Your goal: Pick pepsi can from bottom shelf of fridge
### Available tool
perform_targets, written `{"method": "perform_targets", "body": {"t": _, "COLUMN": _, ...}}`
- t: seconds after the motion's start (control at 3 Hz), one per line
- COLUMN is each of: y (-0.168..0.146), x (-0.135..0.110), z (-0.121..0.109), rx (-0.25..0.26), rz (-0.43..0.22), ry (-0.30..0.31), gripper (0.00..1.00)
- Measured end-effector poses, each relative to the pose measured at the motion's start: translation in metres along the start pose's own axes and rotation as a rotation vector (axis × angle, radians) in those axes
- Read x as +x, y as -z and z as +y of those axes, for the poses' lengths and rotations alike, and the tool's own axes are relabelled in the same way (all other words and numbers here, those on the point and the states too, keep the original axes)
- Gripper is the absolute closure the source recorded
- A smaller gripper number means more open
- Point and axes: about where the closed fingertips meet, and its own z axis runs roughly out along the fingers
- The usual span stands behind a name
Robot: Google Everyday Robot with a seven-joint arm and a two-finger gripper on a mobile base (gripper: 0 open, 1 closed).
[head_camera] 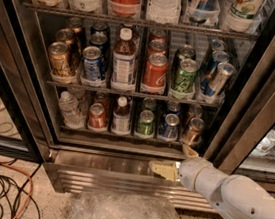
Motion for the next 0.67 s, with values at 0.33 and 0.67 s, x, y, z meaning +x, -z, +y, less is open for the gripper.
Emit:
{"method": "perform_targets", "body": {"t": 0.33, "y": -0.001, "x": 0.0, "z": 0.0, "rx": 0.0, "rz": 0.0, "ry": 0.0, "gripper": 0.42}}
{"method": "perform_targets", "body": {"t": 0.67, "y": -0.018, "x": 0.006, "z": -0.011, "rx": 0.012, "rz": -0.01, "ry": 0.002, "gripper": 0.39}}
